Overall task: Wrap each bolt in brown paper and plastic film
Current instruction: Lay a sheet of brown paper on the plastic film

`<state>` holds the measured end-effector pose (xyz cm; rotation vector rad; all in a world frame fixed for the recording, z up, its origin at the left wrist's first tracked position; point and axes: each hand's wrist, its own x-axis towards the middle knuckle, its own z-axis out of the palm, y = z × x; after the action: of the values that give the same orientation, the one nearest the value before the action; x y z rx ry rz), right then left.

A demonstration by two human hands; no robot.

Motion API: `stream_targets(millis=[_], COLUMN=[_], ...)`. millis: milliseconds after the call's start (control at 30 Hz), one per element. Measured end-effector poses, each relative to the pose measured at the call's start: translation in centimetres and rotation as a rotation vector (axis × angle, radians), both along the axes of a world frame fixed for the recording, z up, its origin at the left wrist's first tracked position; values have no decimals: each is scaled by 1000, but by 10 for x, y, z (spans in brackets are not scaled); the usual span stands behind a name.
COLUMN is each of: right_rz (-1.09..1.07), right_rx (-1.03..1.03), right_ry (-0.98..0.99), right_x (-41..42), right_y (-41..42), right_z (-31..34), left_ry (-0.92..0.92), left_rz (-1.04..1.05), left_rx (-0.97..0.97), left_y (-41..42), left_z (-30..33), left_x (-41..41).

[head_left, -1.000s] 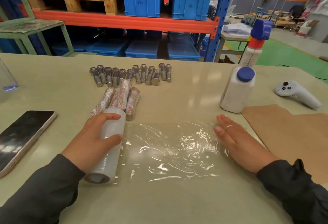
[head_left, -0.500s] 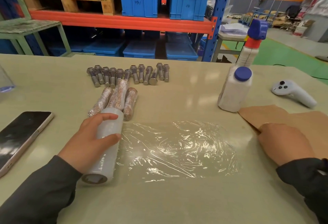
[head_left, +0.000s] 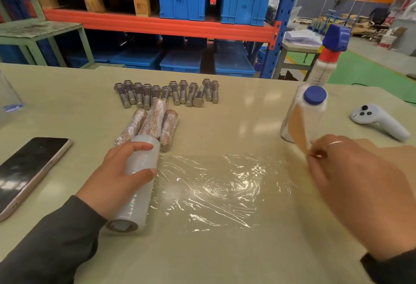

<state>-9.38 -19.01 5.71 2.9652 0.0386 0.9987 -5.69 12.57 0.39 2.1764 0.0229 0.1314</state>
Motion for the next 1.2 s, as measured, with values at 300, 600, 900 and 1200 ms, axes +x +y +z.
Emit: stream_targets(millis=[300,600,900,1200], right_rz=[710,636,445,545], right_rx=[-220,-111,-120,-110], right_ry=[60,210,176,291], right_x=[-3,-8,-13,-14], right_y=[77,82,93,101], right_z=[-50,-60,-62,-70], left_ry=[-22,-25,-11,-61], left_rz=[-25,-25,-20,-102], left_rx=[-59,-41,40,666], left_y=[1,0,-1,-8], left_z=[0,1,3,22], left_x=[-1,-1,-1,2])
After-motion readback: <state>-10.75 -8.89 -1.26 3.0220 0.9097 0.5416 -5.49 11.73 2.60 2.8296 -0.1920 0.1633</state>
